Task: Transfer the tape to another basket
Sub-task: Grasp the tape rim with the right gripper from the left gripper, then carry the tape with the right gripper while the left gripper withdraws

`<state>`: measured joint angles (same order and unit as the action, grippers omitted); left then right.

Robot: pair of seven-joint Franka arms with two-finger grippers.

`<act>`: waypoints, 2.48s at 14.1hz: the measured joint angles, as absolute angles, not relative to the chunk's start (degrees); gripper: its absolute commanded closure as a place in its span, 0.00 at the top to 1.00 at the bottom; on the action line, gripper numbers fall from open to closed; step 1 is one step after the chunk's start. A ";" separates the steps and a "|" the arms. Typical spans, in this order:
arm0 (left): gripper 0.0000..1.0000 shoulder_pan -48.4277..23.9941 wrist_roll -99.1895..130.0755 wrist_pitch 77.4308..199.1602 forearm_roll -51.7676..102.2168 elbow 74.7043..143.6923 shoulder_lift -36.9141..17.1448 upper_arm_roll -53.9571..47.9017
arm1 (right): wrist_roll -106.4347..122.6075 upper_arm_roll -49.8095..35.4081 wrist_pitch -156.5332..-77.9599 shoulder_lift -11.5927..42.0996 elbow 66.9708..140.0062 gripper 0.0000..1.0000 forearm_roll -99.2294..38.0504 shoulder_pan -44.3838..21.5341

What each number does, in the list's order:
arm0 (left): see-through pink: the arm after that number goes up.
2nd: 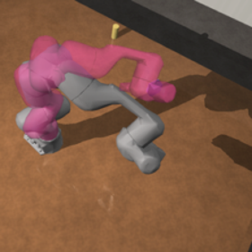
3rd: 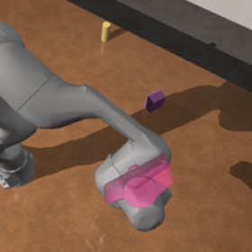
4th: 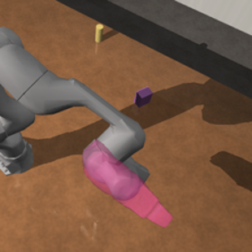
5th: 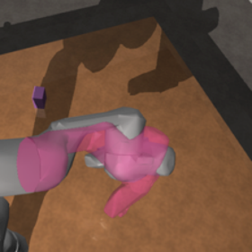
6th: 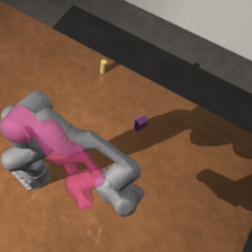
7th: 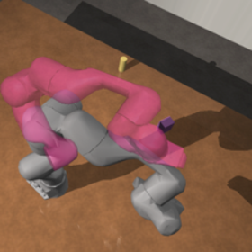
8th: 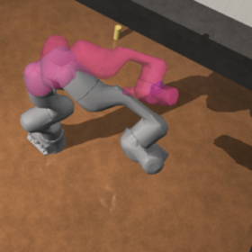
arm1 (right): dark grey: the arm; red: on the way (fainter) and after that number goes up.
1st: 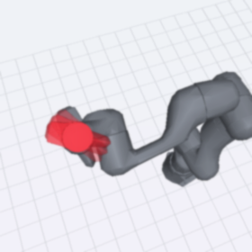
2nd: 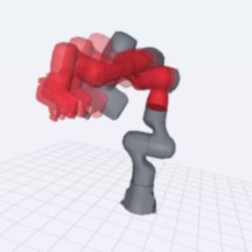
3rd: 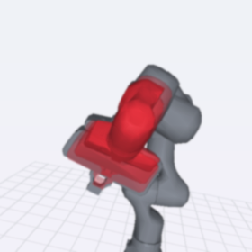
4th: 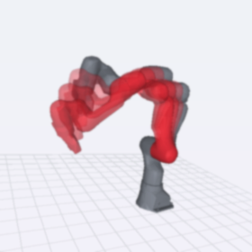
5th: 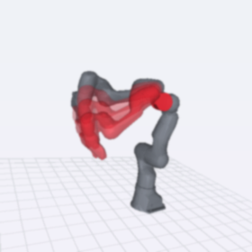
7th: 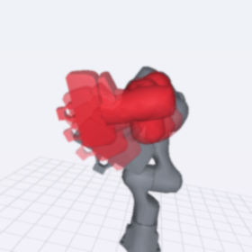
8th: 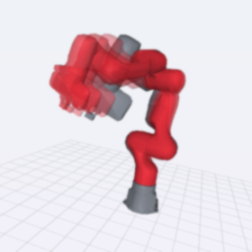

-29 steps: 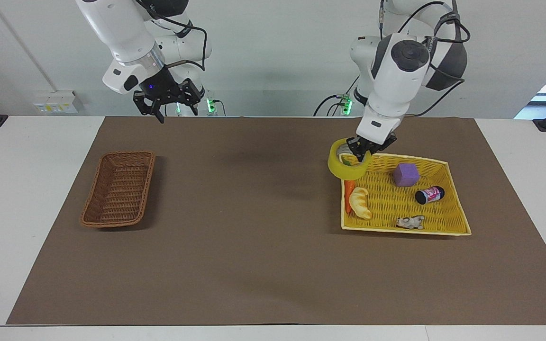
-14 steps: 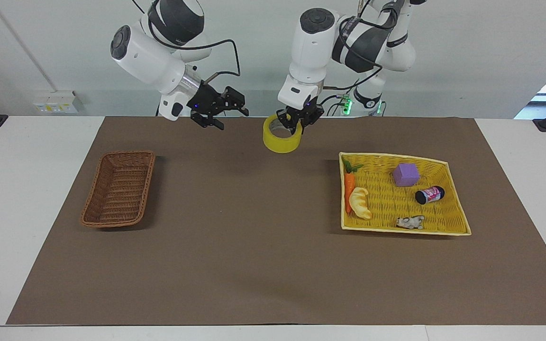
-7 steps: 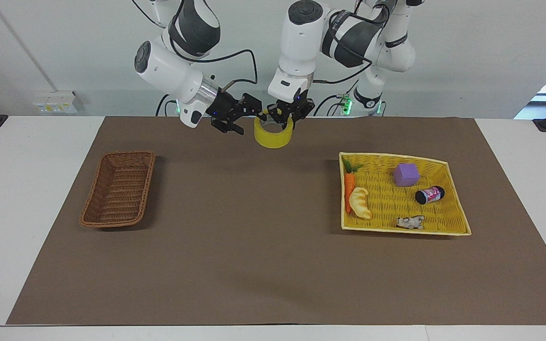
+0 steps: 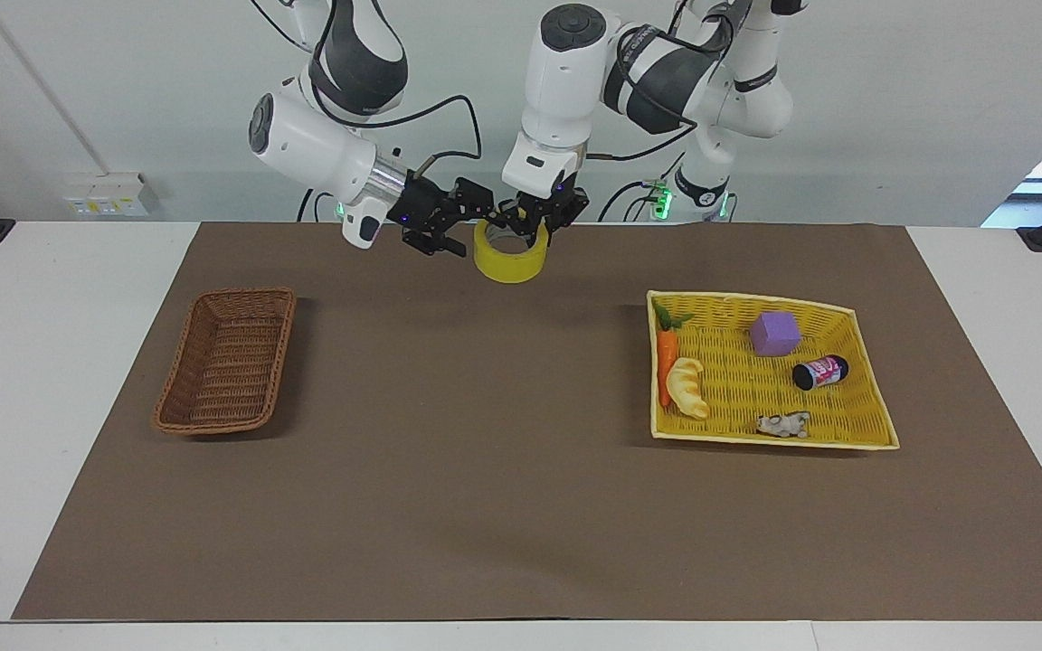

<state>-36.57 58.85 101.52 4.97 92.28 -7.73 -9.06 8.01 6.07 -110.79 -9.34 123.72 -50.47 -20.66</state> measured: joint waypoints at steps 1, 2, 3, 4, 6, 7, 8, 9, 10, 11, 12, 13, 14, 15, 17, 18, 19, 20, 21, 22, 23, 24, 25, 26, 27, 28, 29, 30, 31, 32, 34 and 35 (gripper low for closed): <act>0.00 -36.56 58.94 101.53 5.65 91.87 -7.73 -8.97 | 10.32 6.12 -110.24 -9.60 124.18 1.00 -50.48 -19.87; 0.00 -36.55 59.03 101.53 6.28 91.46 -7.74 -8.90 | 12.86 6.16 -110.08 -9.84 124.64 1.00 -50.95 -19.25; 0.00 -36.55 59.18 101.53 6.75 91.37 -7.77 -8.93 | 14.43 6.16 -110.05 -10.01 124.76 1.00 -51.19 -19.08; 0.00 -36.54 59.43 101.53 7.43 91.37 -7.78 -8.89 | 15.42 6.18 -110.05 -10.13 124.82 1.00 -51.19 -19.05; 0.00 -36.54 60.96 101.76 8.52 91.38 -7.80 -8.89 | 18.26 6.28 -110.12 -10.21 124.86 1.00 -51.20 -19.01; 0.00 -36.58 61.45 101.91 8.55 91.38 -7.83 -9.02 | 19.70 6.37 -110.14 -10.24 124.89 1.00 -51.22 -18.97; 0.00 -36.66 61.73 102.06 8.55 91.38 -7.85 -9.13 | 20.80 6.41 -110.14 -10.36 125.05 1.00 -51.22 -18.90; 0.00 -36.80 61.91 102.13 8.55 91.38 -7.86 -9.19 | 21.56 6.41 -110.14 -10.55 125.32 1.00 -51.22 -18.89; 0.00 -36.98 62.00 102.18 8.55 91.38 -7.86 -9.19 | 22.10 6.41 -110.14 -10.75 125.60 1.00 -51.21 -18.90; 0.00 -37.13 62.07 102.41 8.56 91.39 -7.86 -9.22 | 22.42 6.41 -110.14 -10.89 125.83 0.54 -51.20 -18.90; 0.00 -37.24 62.10 102.90 8.61 91.39 -7.86 -9.32 | 22.50 6.41 -110.14 -10.97 125.95 0.23 -51.18 -18.90; 0.00 -37.33 62.22 103.63 8.65 91.41 -7.95 -9.51 | 22.50 6.37 -110.13 -11.08 125.95 0.06 -51.18 -19.02; 0.00 -37.40 62.34 104.21 8.77 91.41 -8.08 -9.70 | 22.49 6.29 -110.12 -11.23 125.99 0.00 -51.18 -19.14; 0.00 -37.48 62.38 104.58 8.94 91.40 -8.11 -9.78 | 22.49 6.21 -110.12 -11.26 126.07 0.00 -51.18 -19.15; 0.99 -37.65 62.57 105.20 9.07 91.40 -8.19 -9.84 | 22.49 6.04 -110.02 -11.35 126.22 0.00 -51.18 -19.22; 1.00 -37.68 62.57 105.45 9.12 91.41 -8.23 -9.83 | 22.49 5.98 -110.02 -11.41 126.24 0.00 -51.18 -19.25; 1.00 -37.67 62.58 106.08 9.15 91.28 -8.18 -9.65 | 22.49 6.01 -110.03 -11.40 126.47 0.00 -50.52 -19.22; 1.00 -37.67 62.61 106.67 9.15 90.85 -8.10 -9.31 | 22.49 6.05 -110.04 -11.39 127.14 0.00 -50.00 -19.18; 1.00 -37.67 62.72 107.03 9.15 90.35 -8.04 -9.01 | 22.49 6.04 -110.05 -11.38 127.77 0.00 -49.79 -19.18; 1.00 -37.66 62.87 107.13 9.19 90.06 -8.01 -8.87 | 22.49 6.01 -110.05 -11.38 128.10 0.00 -49.58 -19.18; 1.00 -37.66 62.95 107.17 9.66 89.94 -7.98 -8.82 | 22.49 6.01 -110.05 -11.38 128.19 0.00 -49.40 -19.18; 1.00 -37.66 62.95 107.22 10.79 89.88 -7.89 -8.78 | 22.49 6.01 -110.06 -11.39 128.20 0.00 -49.32 -19.18; 1.00 -37.65 62.96 107.24 11.62 89.86 -7.72 -8.65 | 22.50 6.01 -110.06 -11.39 128.20 0.00 -49.22 -19.18; 1.00 -37.64 62.95 107.23 12.01 89.84 -7.48 -8.40 | 22.52 6.02 -110.07 -11.39 128.20 0.00 -48.95 -19.17; 1.00 -37.47 62.95 107.21 12.12 89.84 -7.16 -8.14 | 22.54 6.06 -110.08 -11.39 128.18 0.00 -48.32 -19.11; 1.00 -36.75 62.95 107.07 12.16 89.84 -6.71 -7.98 | 22.62 6.15 -110.10 -11.39 128.15 0.00 -47.56 -18.97; 1.00 -35.49 62.90 106.69 12.20 89.84 -6.32 -7.80 | 22.95 6.22 -110.11 -11.39 128.03 0.00 -46.71 -18.60; 1.00 -33.95 62.21 105.84 12.22 89.84 -6.05 -7.68 | 23.63 6.24 -109.95 -11.40 127.80 0.00 -45.57 -17.86; 1.00 -32.22 60.45 104.71 12.25 89.84 -5.92 -7.59 | 24.57 6.27 -109.02 -11.40 127.45 0.00 -44.34 -16.67; 1.00 -30.38 58.04 103.49 12.28 89.84 -5.90 -7.49 | 25.70 6.29 -107.34 -11.41 127.00 0.00 -42.75 -14.97; 1.00 -26.03 52.49 101.34 12.34 89.90 -5.93 -7.37 | 28.53 6.38 -103.25 -11.41 125.79 0.00 -40.22 -10.00; 1.00 -23.70 49.35 100.49 12.35 89.96 -5.95 -7.30 | 30.03 6.47 -101.24 -11.38 125.14 0.00 -39.55 -6.92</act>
